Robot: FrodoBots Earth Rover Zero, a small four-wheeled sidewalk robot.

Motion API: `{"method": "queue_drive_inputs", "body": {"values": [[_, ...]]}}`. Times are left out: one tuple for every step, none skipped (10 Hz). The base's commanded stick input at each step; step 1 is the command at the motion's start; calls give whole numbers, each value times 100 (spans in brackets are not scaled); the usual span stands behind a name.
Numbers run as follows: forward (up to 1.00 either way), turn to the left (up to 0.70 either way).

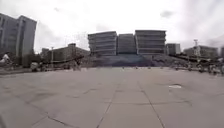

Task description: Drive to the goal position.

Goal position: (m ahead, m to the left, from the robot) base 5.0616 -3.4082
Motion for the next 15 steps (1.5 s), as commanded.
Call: {"method": "queue_drive_inputs", "body": {"values": [[70,2],[70,2],[70,2],[70,2],[70,2],[70,2],[70,2],[70,2],[70,2],[70,2],[70,2],[70,2],[70,2],[70,2],[70,2]]}}
